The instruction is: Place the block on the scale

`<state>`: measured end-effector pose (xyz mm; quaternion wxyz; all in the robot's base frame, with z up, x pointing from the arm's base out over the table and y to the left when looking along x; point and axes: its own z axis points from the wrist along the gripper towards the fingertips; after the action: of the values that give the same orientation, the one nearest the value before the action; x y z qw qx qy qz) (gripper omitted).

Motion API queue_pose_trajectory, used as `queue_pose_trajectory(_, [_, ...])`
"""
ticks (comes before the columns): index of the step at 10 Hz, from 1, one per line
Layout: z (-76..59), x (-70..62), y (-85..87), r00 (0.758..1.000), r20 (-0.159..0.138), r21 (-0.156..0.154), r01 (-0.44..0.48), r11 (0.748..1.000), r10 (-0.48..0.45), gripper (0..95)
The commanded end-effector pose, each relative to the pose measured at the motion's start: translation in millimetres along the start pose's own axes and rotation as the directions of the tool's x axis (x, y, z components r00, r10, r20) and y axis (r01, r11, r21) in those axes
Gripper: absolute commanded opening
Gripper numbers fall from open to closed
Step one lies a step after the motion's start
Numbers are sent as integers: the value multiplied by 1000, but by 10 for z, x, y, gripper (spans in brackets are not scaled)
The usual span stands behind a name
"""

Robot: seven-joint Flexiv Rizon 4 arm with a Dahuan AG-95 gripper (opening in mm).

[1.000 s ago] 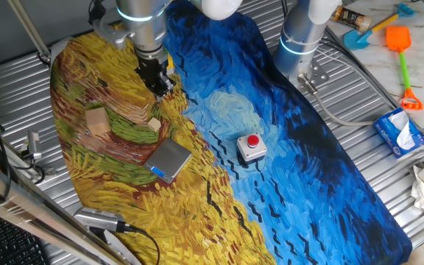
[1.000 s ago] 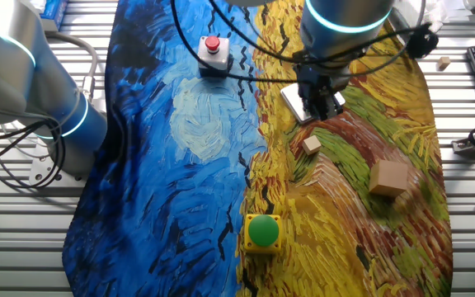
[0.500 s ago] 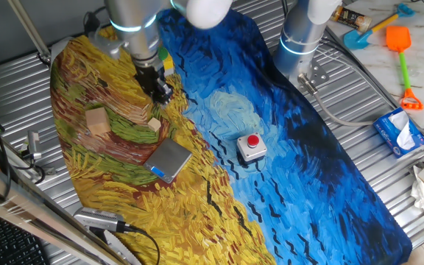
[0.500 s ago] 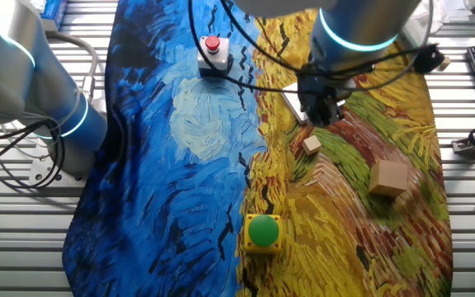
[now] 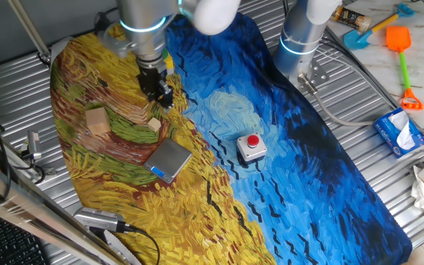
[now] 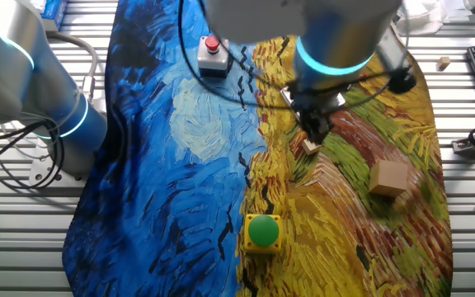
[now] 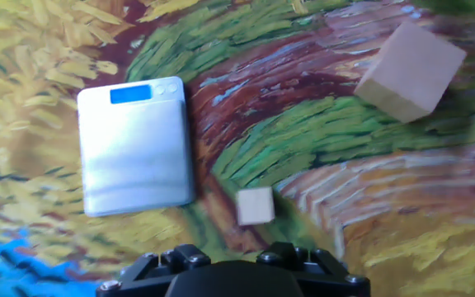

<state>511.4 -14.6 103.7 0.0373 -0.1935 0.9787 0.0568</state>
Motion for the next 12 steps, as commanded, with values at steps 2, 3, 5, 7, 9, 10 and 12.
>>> queue_pose_trajectory(2, [200, -202, -88, 1000, -8, -9, 2, 1000, -2, 570])
queue_pose_trajectory(3, [239, -237, -101, 1000, -7, -7, 2, 1000, -2, 570])
queue_pose_trajectory(5, [289, -248, -107, 1000, -7, -11, 2, 1000, -2, 570])
queue_pose_trajectory(7, [324, -246, -102, 1000, -7, -22, -10, 1000, 10, 570])
queue_pose_trajectory(9, [324, -246, -102, 1000, -9, -20, -17, 1000, 17, 570])
queue_pose_trajectory(10, [324, -246, -102, 1000, -8, -16, -18, 1000, 18, 570])
queue_pose_trajectory(12, [324, -246, -102, 1000, -8, -9, -21, 1000, 21, 570])
